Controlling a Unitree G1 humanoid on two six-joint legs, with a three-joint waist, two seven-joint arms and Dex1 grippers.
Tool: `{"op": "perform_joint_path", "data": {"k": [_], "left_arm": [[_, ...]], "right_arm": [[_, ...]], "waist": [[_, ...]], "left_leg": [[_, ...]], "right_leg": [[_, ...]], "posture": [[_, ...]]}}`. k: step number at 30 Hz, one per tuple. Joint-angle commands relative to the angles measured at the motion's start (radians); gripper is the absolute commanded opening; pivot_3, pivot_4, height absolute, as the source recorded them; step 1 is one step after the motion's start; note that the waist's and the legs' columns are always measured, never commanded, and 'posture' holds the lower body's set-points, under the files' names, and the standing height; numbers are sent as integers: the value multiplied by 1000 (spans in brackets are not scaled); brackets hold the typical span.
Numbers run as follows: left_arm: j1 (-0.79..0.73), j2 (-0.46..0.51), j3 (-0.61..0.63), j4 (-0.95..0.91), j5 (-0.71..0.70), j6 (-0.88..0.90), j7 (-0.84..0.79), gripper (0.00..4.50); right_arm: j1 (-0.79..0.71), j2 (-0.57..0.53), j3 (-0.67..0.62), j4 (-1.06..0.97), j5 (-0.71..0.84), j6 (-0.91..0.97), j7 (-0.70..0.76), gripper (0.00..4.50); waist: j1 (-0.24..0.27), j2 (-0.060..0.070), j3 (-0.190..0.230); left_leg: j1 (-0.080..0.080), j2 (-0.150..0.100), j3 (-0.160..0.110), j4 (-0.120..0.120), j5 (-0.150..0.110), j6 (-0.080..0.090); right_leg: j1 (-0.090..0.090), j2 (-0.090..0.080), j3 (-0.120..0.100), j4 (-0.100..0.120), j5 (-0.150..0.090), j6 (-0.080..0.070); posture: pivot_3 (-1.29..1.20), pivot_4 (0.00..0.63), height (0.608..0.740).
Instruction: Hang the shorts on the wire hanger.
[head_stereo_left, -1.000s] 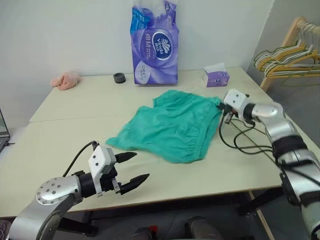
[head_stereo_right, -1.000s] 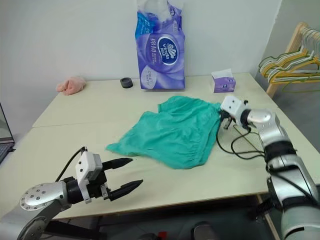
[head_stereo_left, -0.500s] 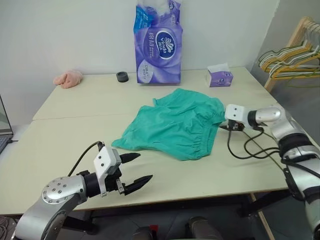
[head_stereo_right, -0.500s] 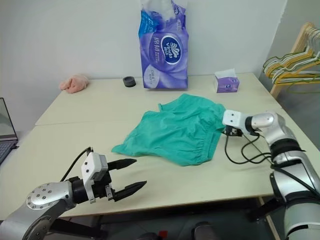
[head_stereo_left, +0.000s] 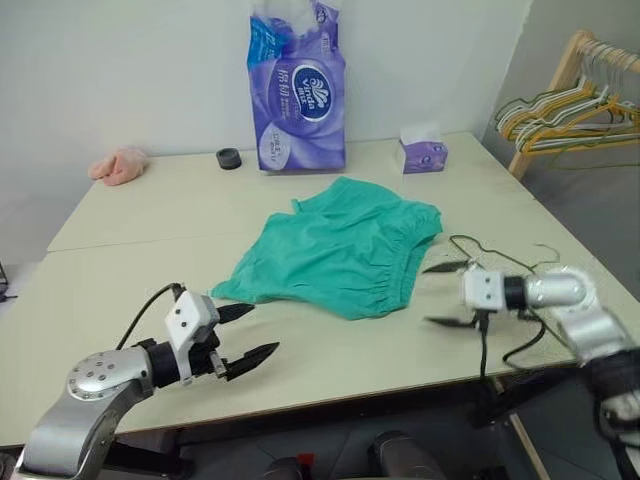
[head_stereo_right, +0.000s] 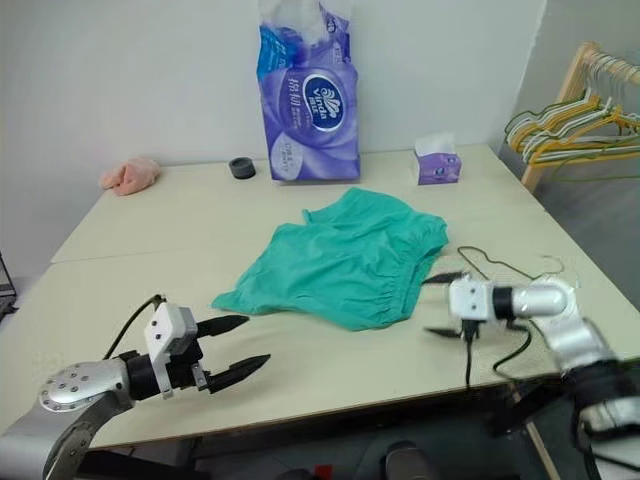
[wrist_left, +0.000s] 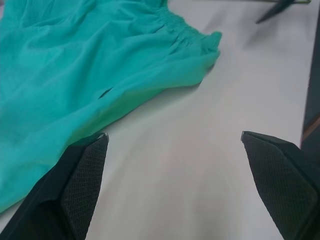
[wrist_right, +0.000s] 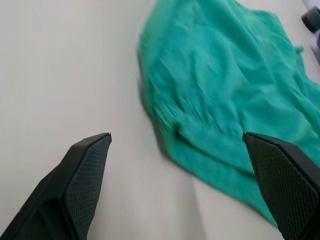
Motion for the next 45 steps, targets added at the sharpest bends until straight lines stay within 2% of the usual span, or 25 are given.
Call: {"op": "perform_joint_path", "data": {"k": [1, 6, 14, 18, 28, 35, 39, 45], "left_arm": [[-26, 18, 42, 19, 7, -29, -16, 4500], [-40, 17, 48, 17, 8, -21, -20, 4500], [-51, 7, 37, -12, 2, 0, -9, 4500], [-55, 6, 28, -34, -6, 13, -13, 4500], [-113, -16, 12, 1, 12, 26, 7, 4500], [-210, -20, -19, 85, 93, -49, 24, 4500], [-277, 4, -97, 207, 262, -239, 23, 4500], [-369, 15, -146, 372, 366, -388, 14, 4500]], "right_arm": [[-8, 64, 25, -78, -103, 25, -120, 4485], [-52, 148, 67, -27, -229, 30, -235, 4485], [-125, 156, 165, 117, -399, -28, -300, 4485], [-159, 196, 180, 160, -422, -15, -342, 3605], [-186, 261, 154, 149, -407, 21, -392, 37], [-168, 235, 137, 59, -378, 51, -363, 37], [-142, 207, 128, -23, -356, 72, -333, 37], [-115, 172, 129, -104, -335, 87, -299, 37]], "waist": [[-2, 0, 0], [-2, -1, 0], [-6, -2, -2], [-6, -5, -4], [-5, -6, -4], [-8, -6, -4], [-8, -5, -4], [-9, -6, -4]], "left_leg": [[0, 0, 0, 0, 0, 0], [-1, -1, 0, 0, 0, 0], [-1, -1, 0, 0, 0, 0], [0, -1, -1, 0, 0, 0], [-1, -1, -1, 0, 0, 0], [-1, -1, -2, 0, 0, 0], [-1, -1, -2, 0, 0, 0], [-1, -1, -2, 0, 0, 0]], "right_leg": [[0, 0, 0, 0, 0, 0], [-1, -1, 0, -1, 2, -3], [-1, -1, -1, 0, 3, -4], [0, -1, -2, 0, 3, -5], [0, -1, -1, 0, 3, -5], [-1, -1, -2, 0, 3, -5], [-1, -1, -2, 0, 3, -5], [-1, -1, -2, 0, 3, -4]], "posture": [[-222, 26, 740], [-215, 20, 740], [-209, 15, 740], [-209, 15, 740], [-215, 15, 740], [-223, 18, 740], [-232, 22, 740], [-246, 27, 740]]}}
